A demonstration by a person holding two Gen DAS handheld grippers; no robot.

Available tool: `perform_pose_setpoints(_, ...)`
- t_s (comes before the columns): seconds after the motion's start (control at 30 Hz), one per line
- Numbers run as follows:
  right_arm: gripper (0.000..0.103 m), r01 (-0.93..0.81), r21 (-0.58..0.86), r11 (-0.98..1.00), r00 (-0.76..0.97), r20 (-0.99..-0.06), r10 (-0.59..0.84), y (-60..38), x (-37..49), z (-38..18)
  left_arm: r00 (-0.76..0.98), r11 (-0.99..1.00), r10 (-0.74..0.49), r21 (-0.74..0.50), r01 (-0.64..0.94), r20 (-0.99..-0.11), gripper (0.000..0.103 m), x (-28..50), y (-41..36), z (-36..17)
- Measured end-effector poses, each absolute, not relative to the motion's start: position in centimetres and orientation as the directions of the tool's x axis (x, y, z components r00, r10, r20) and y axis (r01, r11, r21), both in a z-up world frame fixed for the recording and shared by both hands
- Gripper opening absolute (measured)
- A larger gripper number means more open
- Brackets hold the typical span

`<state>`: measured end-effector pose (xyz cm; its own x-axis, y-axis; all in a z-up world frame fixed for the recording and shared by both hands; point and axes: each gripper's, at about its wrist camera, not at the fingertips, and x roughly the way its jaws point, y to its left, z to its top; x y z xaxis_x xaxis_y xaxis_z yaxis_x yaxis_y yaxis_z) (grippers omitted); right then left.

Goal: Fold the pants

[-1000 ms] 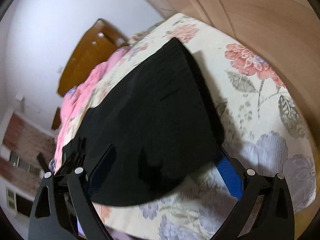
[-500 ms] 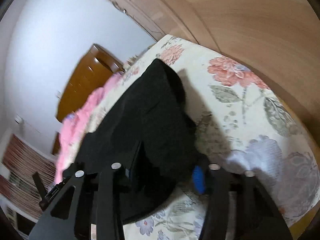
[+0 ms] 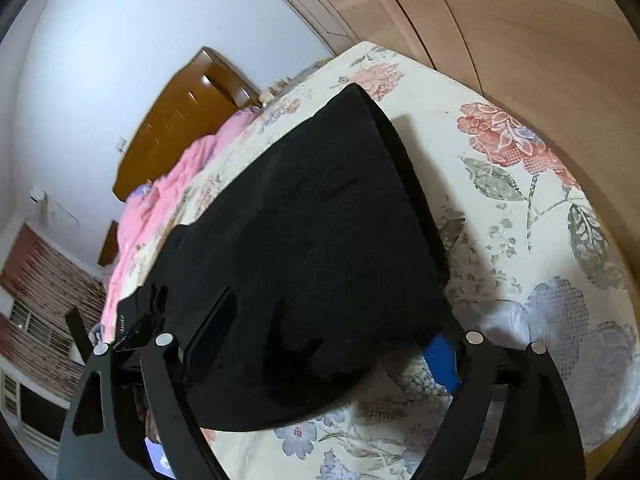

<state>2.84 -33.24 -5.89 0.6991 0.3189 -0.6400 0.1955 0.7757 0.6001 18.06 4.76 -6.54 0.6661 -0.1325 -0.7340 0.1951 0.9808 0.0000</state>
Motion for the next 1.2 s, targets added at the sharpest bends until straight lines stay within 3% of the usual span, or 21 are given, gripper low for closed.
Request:
perform_pose_setpoints(0.17, 0.081, 0.166, 0.600, 0.783, 0.665, -0.654, 0.360, -33.2, 3.0, -5.8, 0.681, 0.983, -0.115, 0.016, 0.182, -0.723, 0.102, 17.9, 4.7, -6.5)
perform_pose_setpoints(0.27, 0.078, 0.149, 0.663, 0.733, 0.691, -0.600, 0.402, -33.4, 4.7, -6.3, 0.682, 0.983, -0.116, 0.015, 0.183, -0.722, 0.102, 17.8, 5.0, -6.1)
perform_pose_setpoints(0.33, 0.060, 0.190, 0.663, 0.724, 0.709, -0.603, 0.366, -33.5, 5.6, -6.5, 0.682, 0.983, -0.117, 0.014, 0.183, -0.722, 0.102, 17.8, 4.9, -6.1)
perform_pose_setpoints(0.4, 0.048, 0.175, 0.707, 0.685, 0.754, -0.544, 0.369, -33.8, 5.2, -6.9, 0.681, 0.983, -0.121, 0.010, 0.185, -0.722, 0.102, 17.7, 5.0, -6.1)
perform_pose_setpoints(0.5, 0.042, 0.125, 0.755, 0.643, 0.818, -0.446, 0.364, -34.0, 3.1, -7.2, 0.681, 0.982, -0.124, 0.007, 0.187, -0.722, 0.102, 17.8, 5.1, -6.1)
perform_pose_setpoints(0.7, 0.038, 0.065, 0.795, 0.603, 0.878, -0.333, 0.345, -33.7, 0.0, -4.4, 0.676, 0.977, -0.149, -0.001, 0.214, -0.722, 0.102, 17.7, 5.2, -6.2)
perform_pose_setpoints(0.83, 0.038, 0.047, 0.719, 0.694, 0.892, -0.342, 0.294, -32.7, -1.5, -2.0, 0.643, 0.971, -0.145, 0.015, 0.238, -0.752, 0.102, 17.2, 4.9, -5.2)
perform_pose_setpoints(0.97, 0.038, 0.120, 0.737, 0.665, 0.881, -0.387, 0.270, -33.8, -1.6, -4.1, 0.715, 0.953, -0.103, 0.139, 0.271, -0.692, 0.101, 14.8, 3.5, -2.6)
perform_pose_setpoints(1.07, 0.038, 0.132, 0.748, 0.650, 0.885, -0.384, 0.262, -33.9, -1.2, -4.4, 0.682, 0.927, -0.051, 0.220, 0.305, -0.730, 0.102, 15.2, 2.4, -5.0)
perform_pose_setpoints(1.13, 0.038, 0.115, 0.733, 0.670, 0.892, -0.373, 0.255, -33.2, -1.1, -3.1, 0.704, 0.942, -0.097, 0.163, 0.293, -0.704, 0.102, 15.2, 3.2, -5.6)
perform_pose_setpoints(1.2, 0.038, 0.084, 0.706, 0.703, 0.901, -0.356, 0.249, -31.8, -0.4, -0.8, 0.657, 0.961, -0.167, 0.029, 0.276, -0.735, 0.102, 16.0, 4.8, -5.7)
